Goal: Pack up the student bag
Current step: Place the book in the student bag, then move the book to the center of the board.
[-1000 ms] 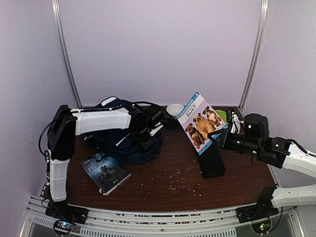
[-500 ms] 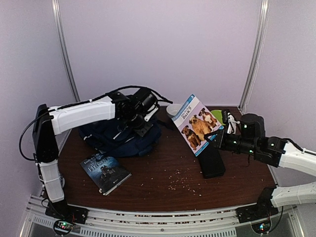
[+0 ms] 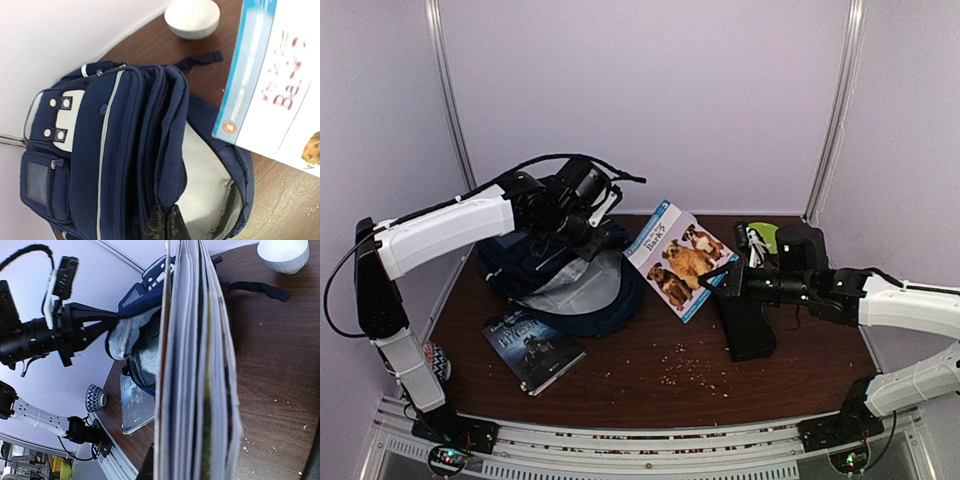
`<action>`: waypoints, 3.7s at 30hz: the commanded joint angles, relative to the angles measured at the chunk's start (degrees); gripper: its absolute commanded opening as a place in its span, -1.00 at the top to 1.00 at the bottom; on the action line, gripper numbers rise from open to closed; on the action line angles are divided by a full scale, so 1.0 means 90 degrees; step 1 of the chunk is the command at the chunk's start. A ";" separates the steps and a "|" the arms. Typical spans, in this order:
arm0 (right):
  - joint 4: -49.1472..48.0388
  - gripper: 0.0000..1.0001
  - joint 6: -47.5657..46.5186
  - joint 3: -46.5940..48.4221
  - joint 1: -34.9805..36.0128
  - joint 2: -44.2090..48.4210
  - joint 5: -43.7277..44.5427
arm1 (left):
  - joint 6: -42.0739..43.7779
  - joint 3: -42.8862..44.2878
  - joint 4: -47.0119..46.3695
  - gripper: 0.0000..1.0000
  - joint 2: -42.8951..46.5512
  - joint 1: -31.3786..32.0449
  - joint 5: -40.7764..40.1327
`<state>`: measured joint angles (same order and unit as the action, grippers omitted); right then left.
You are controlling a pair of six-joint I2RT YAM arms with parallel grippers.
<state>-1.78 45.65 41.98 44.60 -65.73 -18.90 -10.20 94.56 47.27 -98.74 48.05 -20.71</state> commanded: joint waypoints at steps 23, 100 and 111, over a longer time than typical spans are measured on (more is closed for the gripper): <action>-0.2340 1.00 0.2172 0.2205 0.0631 -0.3491 -0.1407 | -0.0165 -0.0810 -0.1640 1.00 0.2297 -0.0017 -0.0370; -0.0297 -0.60 -0.0137 0.3135 0.2910 -0.4943 0.0641 | -0.5443 -0.6788 -0.1525 -0.96 0.5280 -0.1685 0.0695; 0.0962 -0.47 -0.0159 0.4895 0.2832 -0.6481 0.1326 | -0.5997 -0.7670 -0.2344 -0.91 0.4931 -0.3927 0.1678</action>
<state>1.52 44.77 82.67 70.78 -121.12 -11.05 -61.12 27.62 30.74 -53.89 15.79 -8.49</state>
